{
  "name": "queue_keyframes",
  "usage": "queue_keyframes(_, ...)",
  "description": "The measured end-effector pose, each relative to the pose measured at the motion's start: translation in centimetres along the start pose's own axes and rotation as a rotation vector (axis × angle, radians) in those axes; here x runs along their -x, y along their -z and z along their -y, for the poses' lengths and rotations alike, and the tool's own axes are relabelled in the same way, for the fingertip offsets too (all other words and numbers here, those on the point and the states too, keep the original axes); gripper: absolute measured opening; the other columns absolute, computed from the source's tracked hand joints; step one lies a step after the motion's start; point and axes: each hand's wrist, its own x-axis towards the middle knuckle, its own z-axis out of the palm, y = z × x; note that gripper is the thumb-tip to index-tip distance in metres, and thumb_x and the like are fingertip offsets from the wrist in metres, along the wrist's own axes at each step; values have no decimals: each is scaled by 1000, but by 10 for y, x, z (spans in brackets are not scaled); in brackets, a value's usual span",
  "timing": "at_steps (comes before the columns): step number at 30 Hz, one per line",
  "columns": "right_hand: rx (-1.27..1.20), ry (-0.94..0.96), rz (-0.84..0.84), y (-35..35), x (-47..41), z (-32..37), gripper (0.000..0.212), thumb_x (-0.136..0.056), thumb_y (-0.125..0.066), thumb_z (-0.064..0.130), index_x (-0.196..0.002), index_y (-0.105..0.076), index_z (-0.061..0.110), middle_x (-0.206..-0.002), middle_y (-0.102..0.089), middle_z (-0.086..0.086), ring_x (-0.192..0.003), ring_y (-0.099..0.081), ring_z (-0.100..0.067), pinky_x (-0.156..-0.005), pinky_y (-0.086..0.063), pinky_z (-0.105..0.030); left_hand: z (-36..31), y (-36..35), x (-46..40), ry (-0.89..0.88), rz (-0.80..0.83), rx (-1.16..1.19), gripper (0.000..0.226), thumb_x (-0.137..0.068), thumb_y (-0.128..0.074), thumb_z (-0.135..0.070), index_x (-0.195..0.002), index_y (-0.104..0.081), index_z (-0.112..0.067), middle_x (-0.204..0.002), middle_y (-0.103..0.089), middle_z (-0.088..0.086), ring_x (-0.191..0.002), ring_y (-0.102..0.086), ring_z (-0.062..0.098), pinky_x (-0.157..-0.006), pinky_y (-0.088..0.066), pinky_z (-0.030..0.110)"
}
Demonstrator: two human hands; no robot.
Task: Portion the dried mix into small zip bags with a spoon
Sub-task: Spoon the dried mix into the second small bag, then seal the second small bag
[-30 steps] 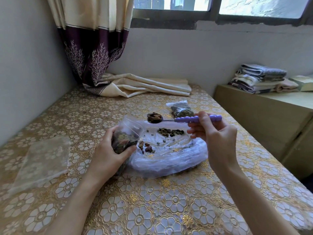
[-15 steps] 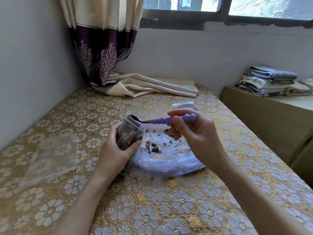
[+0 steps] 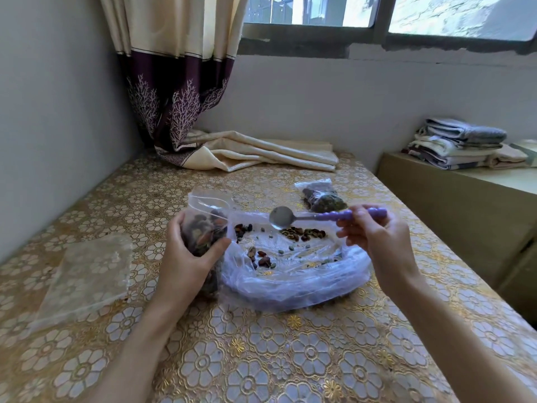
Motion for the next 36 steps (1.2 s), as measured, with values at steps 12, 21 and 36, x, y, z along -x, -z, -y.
queue_keyframes(12,583,-11,4,25,-5,-21,13,-87,-63,26,-82,-64,15,-78,-67,-4,-75,-61,-19,-64,-43,-28,-6,12,0,0,175,17,57,-79,-64,0,-128,-46,-22,-110,-61,1,-97,-61,7,-80,-49,22)
queue_keyframes(21,515,200,287,-34,15,0,19,-83,-62,40,-95,-63,25,-87,-66,12,-81,-63,2,-71,-49,-17,-35,13,-3,-132,9,-104,37,-71,-77,-24,-91,-57,-47,-107,-58,-3,-96,-56,8,-78,-45,20)
queue_keyframes(36,87,7,582,-121,36,9,5,-82,-66,2,-82,-71,1,-69,-65,-7,-56,-57,-2,-54,-45,-12,-15,64,14,166,446,136,66,-53,-86,-27,-114,-59,-28,-107,-69,-2,-103,-64,15,-77,-53,24)
